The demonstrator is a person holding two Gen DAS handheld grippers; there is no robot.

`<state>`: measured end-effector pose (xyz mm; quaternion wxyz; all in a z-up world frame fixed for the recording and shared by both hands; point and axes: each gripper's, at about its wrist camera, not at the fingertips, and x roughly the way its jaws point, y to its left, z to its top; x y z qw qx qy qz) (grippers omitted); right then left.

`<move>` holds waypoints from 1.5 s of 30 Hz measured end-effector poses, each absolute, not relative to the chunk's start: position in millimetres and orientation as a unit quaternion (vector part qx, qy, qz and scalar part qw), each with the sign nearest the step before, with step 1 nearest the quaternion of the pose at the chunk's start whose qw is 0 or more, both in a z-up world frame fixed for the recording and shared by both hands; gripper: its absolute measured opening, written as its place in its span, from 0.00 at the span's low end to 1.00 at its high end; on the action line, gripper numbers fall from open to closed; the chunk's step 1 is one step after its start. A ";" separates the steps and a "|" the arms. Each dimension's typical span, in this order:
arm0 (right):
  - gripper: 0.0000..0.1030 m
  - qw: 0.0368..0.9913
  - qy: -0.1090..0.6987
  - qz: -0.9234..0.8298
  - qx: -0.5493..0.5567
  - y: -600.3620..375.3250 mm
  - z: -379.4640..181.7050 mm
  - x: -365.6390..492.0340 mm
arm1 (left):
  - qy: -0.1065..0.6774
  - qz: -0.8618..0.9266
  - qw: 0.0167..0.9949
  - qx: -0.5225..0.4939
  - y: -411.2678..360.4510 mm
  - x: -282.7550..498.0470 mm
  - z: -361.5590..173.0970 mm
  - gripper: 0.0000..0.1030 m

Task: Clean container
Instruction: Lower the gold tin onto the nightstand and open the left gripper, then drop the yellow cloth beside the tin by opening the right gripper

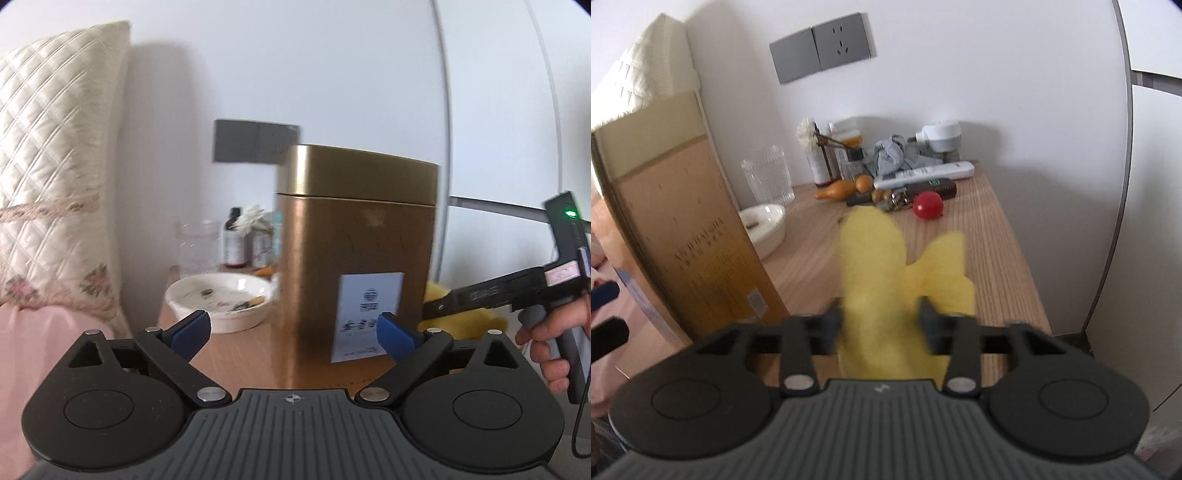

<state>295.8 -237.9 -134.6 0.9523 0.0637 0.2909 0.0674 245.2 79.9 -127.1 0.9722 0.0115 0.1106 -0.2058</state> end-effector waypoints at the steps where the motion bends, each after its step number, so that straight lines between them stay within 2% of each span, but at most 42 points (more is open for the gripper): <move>1: 0.80 0.953 0.289 0.067 0.067 -237.8 -132.4 294.3 | 0.115 -0.199 0.973 0.003 82.9 244.2 -124.9 0.95; 9: 0.90 0.956 0.273 0.066 0.084 -231.8 -108.2 275.7 | 0.128 -0.133 0.983 0.002 86.6 224.4 -102.3 0.99; 12: 1.00 0.958 0.265 0.074 0.082 -225.1 -92.1 263.0 | 0.126 -0.127 0.984 -0.006 85.7 213.0 -89.7 1.00; 27: 1.00 0.972 0.212 0.067 0.080 -193.1 -24.3 169.8 | 0.118 -0.104 0.987 -0.024 78.6 137.1 -45.1 1.00; 45: 1.00 0.969 0.235 0.018 0.069 -193.2 -24.1 128.2 | 0.133 -0.100 0.986 0.006 44.3 126.2 -45.5 1.00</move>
